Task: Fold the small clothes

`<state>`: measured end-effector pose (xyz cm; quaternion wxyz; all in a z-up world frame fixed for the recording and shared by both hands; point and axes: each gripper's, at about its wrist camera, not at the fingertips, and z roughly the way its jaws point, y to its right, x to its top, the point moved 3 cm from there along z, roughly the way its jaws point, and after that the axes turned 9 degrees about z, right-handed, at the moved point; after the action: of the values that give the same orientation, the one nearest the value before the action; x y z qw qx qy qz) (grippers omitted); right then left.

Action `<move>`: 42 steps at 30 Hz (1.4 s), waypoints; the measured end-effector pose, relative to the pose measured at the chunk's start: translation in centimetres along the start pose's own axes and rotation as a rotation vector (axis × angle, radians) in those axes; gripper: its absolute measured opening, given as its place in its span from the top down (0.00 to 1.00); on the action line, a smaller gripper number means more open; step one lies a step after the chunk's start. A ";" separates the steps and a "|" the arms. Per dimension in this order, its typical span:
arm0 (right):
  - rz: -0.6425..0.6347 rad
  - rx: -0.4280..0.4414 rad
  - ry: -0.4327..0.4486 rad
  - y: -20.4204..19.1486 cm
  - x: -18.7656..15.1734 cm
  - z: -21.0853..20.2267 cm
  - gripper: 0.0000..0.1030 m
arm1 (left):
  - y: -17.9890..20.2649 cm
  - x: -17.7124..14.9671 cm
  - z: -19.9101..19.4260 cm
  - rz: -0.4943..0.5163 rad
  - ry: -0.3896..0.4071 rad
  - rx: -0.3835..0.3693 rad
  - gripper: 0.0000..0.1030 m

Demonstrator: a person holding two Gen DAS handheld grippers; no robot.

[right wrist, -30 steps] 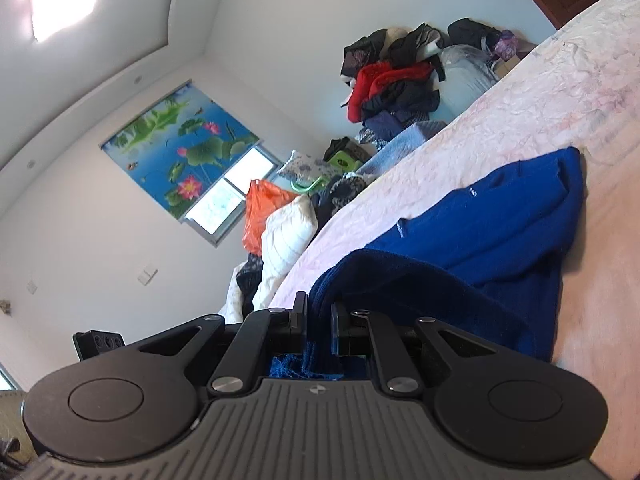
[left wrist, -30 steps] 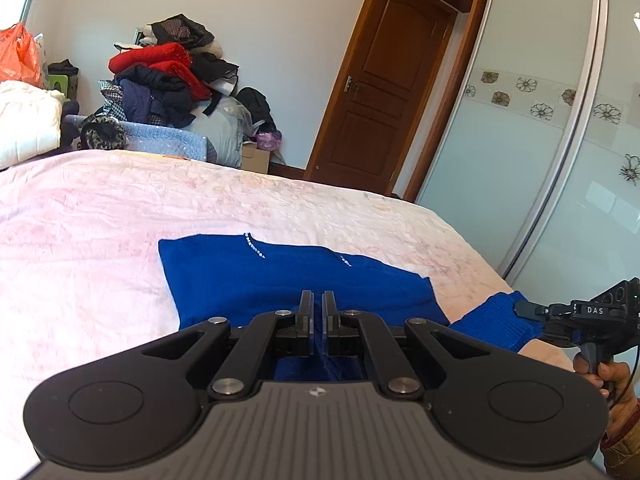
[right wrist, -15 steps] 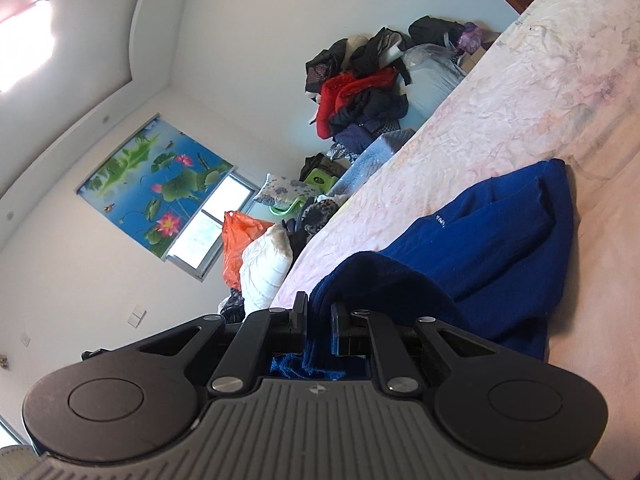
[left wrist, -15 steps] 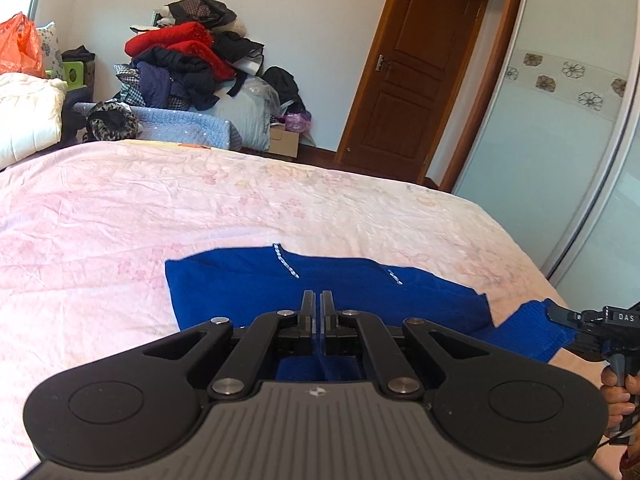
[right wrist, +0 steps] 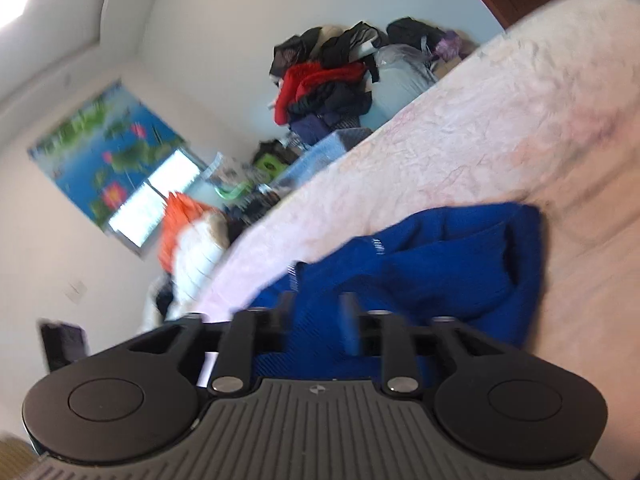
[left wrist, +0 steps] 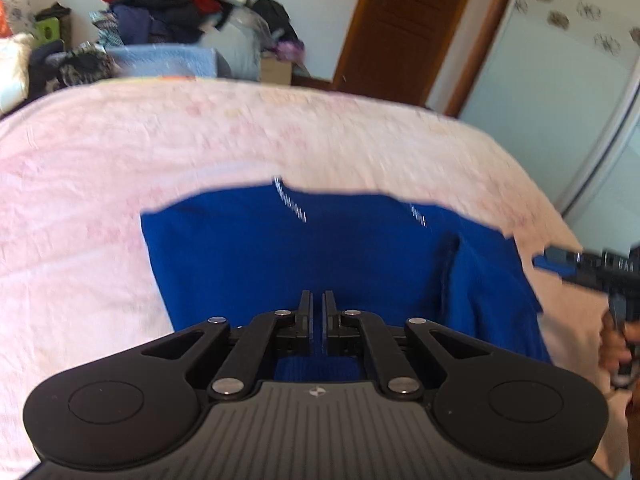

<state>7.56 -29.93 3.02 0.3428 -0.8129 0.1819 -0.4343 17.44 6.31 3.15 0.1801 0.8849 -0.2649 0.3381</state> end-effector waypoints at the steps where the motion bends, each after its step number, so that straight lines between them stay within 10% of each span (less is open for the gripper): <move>1: -0.058 -0.026 0.001 -0.3 -0.1 -0.1 0.37 | 0.0 -0.9 0.1 -0.010 -0.025 -0.014 0.96; 11: -0.244 -0.110 -0.203 -1.1 -0.2 7.7 0.30 | -0.9 -6.3 -0.6 -0.298 -0.095 -0.233 0.91; 13: -0.209 -0.104 -0.242 -0.5 -0.3 9.3 0.29 | -0.7 -6.6 -0.7 -0.324 -0.108 -0.260 0.69; 14: -0.197 -0.093 -0.251 -0.4 -0.3 9.7 0.30 | -0.7 -6.7 -0.6 -0.339 -0.109 -0.266 0.40; 15: -0.196 -0.086 -0.247 -0.5 -0.4 9.9 0.42 | -0.7 -6.8 -0.6 -0.356 -0.098 -0.257 0.18; 16: -0.194 -0.086 -0.243 -0.6 -0.3 9.9 0.67 | -0.8 -6.9 -0.7 -0.372 -0.077 -0.236 0.16; 18: -0.172 -0.070 -0.234 -0.5 -0.3 9.6 0.88 | -0.9 -7.0 -0.4 -0.400 -0.069 -0.232 0.16; 30: -0.137 -0.039 0.025 -1.7 1.6 3.8 0.88 | -1.9 -8.5 3.6 -0.843 -0.033 -0.410 0.16; 35: -0.104 -0.049 0.034 -0.8 1.3 3.7 0.88 | -1.3 -7.6 3.7 -0.798 -0.026 -0.292 0.17; 37: -0.087 -0.046 0.046 -0.6 1.1 3.4 0.88 | -2.1 -7.5 4.5 -0.864 -0.032 -0.296 0.31; 39: -0.075 -0.045 0.051 -0.3 1.0 3.2 0.88 | -2.5 -7.3 5.4 -0.886 -0.057 -0.319 0.84; 42: -0.069 -0.048 0.059 -0.1 0.9 2.7 0.88 | -2.4 -6.7 5.3 -0.859 -0.038 -0.295 0.95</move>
<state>10.33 -29.34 2.54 0.3025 -0.8135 0.1742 -0.4652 17.28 7.86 -5.59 0.4234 0.8854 0.0775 0.1752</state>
